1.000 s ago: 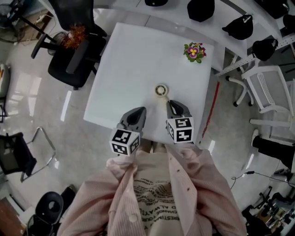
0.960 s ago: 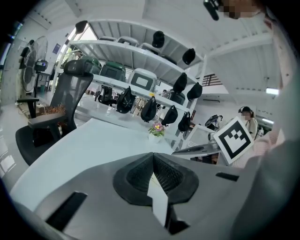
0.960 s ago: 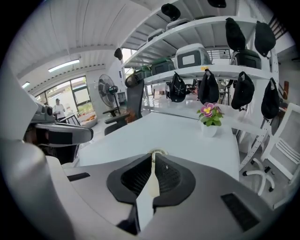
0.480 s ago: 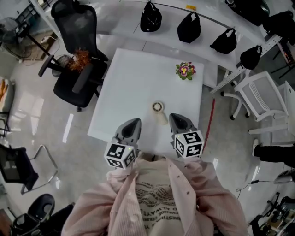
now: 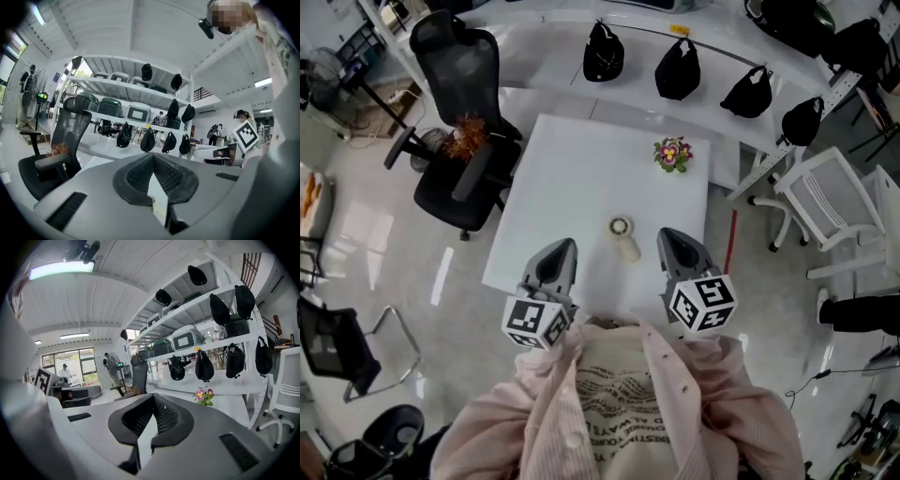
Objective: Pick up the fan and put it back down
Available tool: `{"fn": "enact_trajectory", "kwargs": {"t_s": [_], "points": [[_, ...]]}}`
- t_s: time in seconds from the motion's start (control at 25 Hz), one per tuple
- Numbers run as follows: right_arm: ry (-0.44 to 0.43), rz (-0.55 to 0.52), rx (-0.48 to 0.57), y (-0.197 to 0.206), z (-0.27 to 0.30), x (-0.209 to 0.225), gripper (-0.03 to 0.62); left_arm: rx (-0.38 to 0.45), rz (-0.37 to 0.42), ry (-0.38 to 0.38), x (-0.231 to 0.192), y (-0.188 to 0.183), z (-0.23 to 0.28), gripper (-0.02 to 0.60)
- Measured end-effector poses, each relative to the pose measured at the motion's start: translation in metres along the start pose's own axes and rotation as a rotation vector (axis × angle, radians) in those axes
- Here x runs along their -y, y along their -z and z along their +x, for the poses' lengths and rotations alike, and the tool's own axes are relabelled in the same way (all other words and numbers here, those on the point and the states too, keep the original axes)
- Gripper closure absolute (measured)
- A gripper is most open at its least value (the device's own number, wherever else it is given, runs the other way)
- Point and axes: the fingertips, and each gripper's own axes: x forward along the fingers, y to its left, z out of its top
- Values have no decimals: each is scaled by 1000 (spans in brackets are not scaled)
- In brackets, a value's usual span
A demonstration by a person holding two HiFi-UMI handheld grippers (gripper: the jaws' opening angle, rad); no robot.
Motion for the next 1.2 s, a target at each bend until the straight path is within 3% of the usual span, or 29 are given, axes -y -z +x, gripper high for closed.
{"fn": "enact_trajectory", "kwargs": {"t_s": [0.44,1.2], "points": [[14,15,122,-36,-20,9,595,55,35,-67,-11,-24,-13,580],[31,-26,109,-35,-30,10,595,54,46,-115,-20,-21,-26,580]]}}
